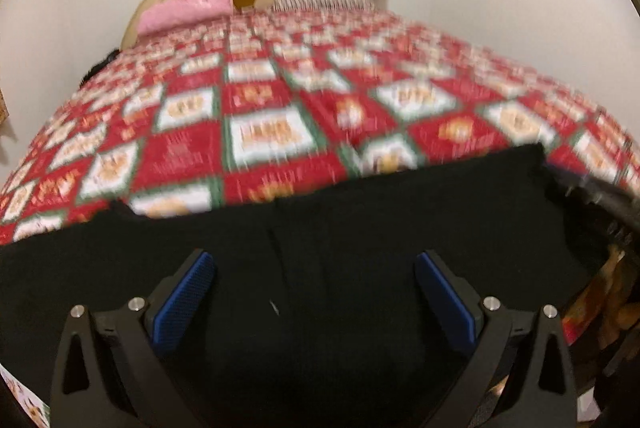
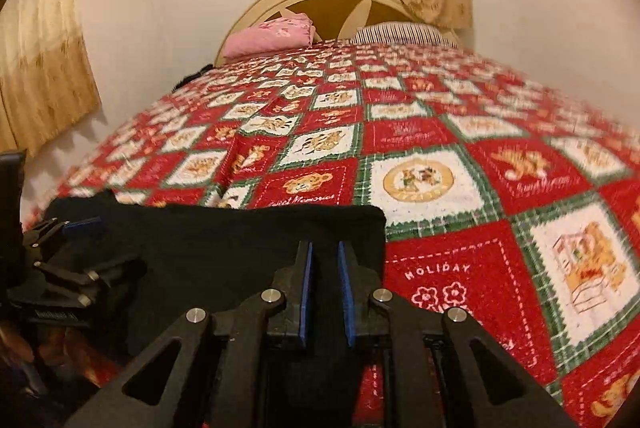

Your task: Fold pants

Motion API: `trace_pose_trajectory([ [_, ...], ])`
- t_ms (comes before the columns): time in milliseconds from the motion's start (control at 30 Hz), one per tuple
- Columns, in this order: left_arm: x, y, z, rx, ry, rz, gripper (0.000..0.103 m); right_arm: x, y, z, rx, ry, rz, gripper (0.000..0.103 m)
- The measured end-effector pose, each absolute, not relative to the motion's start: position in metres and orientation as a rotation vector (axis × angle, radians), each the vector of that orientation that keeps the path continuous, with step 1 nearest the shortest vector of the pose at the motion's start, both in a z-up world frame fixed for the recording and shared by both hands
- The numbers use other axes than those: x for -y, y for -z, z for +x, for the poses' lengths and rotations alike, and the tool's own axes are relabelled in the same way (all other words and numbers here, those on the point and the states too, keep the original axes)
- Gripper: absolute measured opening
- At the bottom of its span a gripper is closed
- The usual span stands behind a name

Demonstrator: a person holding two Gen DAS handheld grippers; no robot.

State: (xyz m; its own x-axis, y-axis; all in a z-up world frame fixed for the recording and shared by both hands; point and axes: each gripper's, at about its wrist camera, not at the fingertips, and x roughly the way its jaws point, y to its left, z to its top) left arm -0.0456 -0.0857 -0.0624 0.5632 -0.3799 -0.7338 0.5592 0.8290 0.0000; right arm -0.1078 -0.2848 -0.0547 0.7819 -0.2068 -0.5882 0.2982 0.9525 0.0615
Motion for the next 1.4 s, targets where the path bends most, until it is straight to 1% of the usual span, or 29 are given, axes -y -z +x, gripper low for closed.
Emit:
trace_pose_trajectory([
  [100,0.074,0.06,-0.05,-0.789,0.576,0.213,0.103,0.282,0.052,-0.107,-0.609,0.285,0.132,0.014],
  [133,0.069,0.056,-0.05,-0.784,0.576,0.211,0.103,0.283,0.05,-0.109,-0.601,0.283,0.148,0.016],
  [167,0.061,0.051,-0.05,-0.767,0.569,0.206,0.103,0.283,0.047,-0.11,-0.595,0.275,0.169,0.02],
  [267,0.019,0.034,-0.046,-0.69,0.492,0.181,0.103,0.279,0.03,-0.121,-0.515,0.22,0.279,0.021],
  [333,-0.013,0.03,-0.04,-0.672,0.425,0.144,0.103,0.262,0.016,-0.121,-0.464,0.146,0.276,0.023],
  [400,-0.07,0.024,-0.036,-0.662,0.293,0.055,0.103,0.238,0.006,-0.118,-0.446,0.091,0.232,0.033],
  [433,-0.096,0.024,-0.034,-0.66,0.227,0.006,0.103,0.224,0.003,-0.115,-0.443,0.057,0.21,0.043],
  [467,-0.115,0.024,-0.033,-0.659,0.182,-0.031,0.103,0.212,0.003,-0.112,-0.446,0.023,0.194,0.049],
  [500,-0.151,0.025,-0.033,-0.653,0.096,-0.11,0.103,0.201,0.004,-0.109,-0.455,-0.005,0.18,0.05],
  [600,-0.217,0.035,-0.031,-0.652,-0.037,-0.286,0.101,0.164,0.01,-0.093,-0.497,-0.074,0.113,0.05],
  [667,-0.241,0.046,-0.025,-0.687,-0.093,-0.348,0.095,0.148,0.013,-0.087,-0.502,-0.077,0.085,0.05],
  [700,-0.248,0.051,-0.022,-0.7,-0.112,-0.367,0.09,0.14,0.013,-0.085,-0.494,-0.076,0.093,0.05],
  [867,-0.252,0.076,0.001,-0.785,-0.079,-0.477,0.089,0.132,0.013,-0.085,-0.492,-0.116,0.186,0.05],
  [967,-0.245,0.075,0.003,-0.763,-0.09,-0.458,0.089,0.135,0.014,-0.089,-0.51,-0.095,0.181,0.05],
  [1000,-0.241,0.074,0.003,-0.759,-0.075,-0.449,0.085,0.137,0.014,-0.088,-0.517,-0.086,0.184,0.05],
  [1033,-0.237,0.073,0.003,-0.753,-0.069,-0.44,0.073,0.141,0.016,-0.089,-0.527,-0.076,0.195,0.05],
  [1067,-0.235,0.072,0.003,-0.755,-0.058,-0.434,0.067,0.147,0.018,-0.089,-0.536,-0.067,0.219,0.05],
  [1100,-0.234,0.073,0.003,-0.761,-0.044,-0.433,0.057,0.152,0.019,-0.09,-0.542,-0.062,0.24,0.05],
  [1167,-0.234,0.076,0.006,-0.764,-0.049,-0.418,0.049,0.164,0.024,-0.091,-0.548,-0.044,0.309,0.05],
  [1233,-0.236,0.078,0.005,-0.756,-0.058,-0.396,0.039,0.175,0.028,-0.092,-0.545,-0.017,0.366,0.05],
  [1267,-0.237,0.078,0.005,-0.756,-0.057,-0.398,0.036,0.181,0.03,-0.093,-0.545,-0.002,0.394,0.05],
  [1300,-0.24,0.076,0.006,-0.759,-0.037,-0.419,0.027,0.186,0.031,-0.094,-0.545,0.009,0.416,0.05],
  [1333,-0.241,0.075,0.006,-0.757,-0.008,-0.44,0.021,0.191,0.032,-0.095,-0.544,0.019,0.44,0.05],
  [1400,-0.237,0.066,0.004,-0.739,0.001,-0.435,0.021,0.203,0.035,-0.098,-0.544,0.029,0.488,0.05],
])
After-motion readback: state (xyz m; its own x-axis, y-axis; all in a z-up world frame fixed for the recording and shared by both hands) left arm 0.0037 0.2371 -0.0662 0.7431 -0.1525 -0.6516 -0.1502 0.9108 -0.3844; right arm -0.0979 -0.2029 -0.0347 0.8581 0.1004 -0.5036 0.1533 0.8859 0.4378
